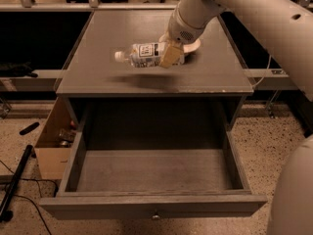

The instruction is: Pick blue plastic bottle from top drawer and place on counter

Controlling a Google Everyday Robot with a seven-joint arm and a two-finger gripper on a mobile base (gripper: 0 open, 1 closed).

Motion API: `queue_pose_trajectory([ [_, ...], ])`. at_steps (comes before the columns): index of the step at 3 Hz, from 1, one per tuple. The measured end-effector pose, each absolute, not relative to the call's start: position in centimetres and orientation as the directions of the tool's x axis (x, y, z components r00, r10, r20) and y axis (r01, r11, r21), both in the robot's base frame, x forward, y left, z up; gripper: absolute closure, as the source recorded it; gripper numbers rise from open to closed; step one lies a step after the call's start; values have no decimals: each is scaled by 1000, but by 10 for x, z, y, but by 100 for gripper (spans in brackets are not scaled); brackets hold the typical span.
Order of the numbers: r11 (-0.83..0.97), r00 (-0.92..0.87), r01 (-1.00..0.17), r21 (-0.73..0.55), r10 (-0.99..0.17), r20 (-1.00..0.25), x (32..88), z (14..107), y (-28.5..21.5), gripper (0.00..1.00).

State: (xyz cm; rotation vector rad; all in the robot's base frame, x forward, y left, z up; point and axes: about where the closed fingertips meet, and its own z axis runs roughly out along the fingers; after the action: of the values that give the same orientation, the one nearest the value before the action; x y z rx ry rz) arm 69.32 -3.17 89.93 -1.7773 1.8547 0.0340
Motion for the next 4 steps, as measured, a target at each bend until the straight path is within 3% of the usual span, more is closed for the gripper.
queue_pose_trajectory([
  [3,148,0,-939,-309,-902,-432,688,865,-43,100],
  [4,148,0,-939,-309,-902,-432,688,865,-43,82],
])
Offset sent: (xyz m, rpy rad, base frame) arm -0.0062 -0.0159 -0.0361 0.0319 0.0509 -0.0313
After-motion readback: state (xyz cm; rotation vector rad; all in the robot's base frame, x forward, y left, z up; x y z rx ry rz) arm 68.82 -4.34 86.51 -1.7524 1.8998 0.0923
